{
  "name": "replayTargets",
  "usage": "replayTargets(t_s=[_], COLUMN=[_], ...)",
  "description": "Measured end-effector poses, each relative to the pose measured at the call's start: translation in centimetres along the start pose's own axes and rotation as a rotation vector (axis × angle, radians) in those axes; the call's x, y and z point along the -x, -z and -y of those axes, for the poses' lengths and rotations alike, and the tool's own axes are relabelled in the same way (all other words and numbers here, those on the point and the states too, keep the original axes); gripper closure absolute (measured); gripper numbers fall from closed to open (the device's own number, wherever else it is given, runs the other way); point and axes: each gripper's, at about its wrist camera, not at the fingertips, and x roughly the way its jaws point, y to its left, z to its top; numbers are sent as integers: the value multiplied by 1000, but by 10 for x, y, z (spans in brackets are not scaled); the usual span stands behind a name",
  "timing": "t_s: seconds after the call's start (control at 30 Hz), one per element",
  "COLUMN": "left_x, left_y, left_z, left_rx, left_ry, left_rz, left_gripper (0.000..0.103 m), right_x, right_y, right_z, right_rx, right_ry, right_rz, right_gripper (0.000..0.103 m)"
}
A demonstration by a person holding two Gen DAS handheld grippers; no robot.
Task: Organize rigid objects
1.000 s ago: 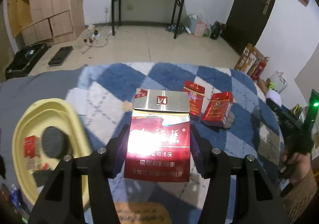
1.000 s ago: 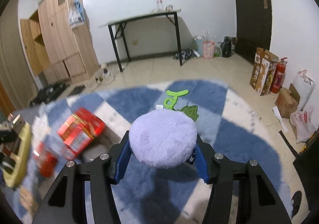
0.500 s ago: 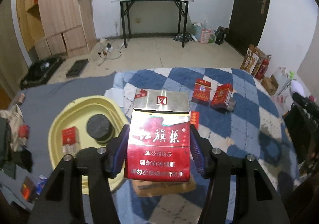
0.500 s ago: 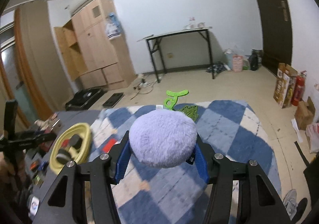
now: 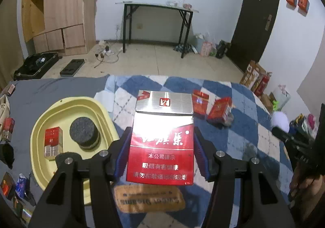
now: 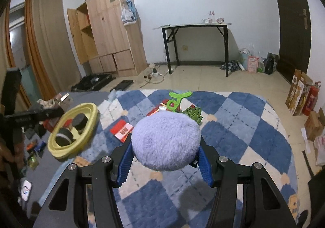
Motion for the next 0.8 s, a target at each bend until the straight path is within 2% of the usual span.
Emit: replayTargets(t_s=[0.23, 0.53, 0.8], left_x=[-19, -31, -32], left_y=[13, 14, 15], left_z=[-9, -22, -22], left_rx=[57, 98, 87], left_ry=[-22, -25, -34], left_rz=[-32, -64, -66], left_gripper=[45, 45, 45], right_x=[-26, -48, -54], right_y=[-8, -9, -6], right_z=[-7, -3, 1], right_rx=[74, 48, 14], right_ry=[-8, -27, -29], right_rz=[-40, -82, -87], right_gripper=[47, 47, 47])
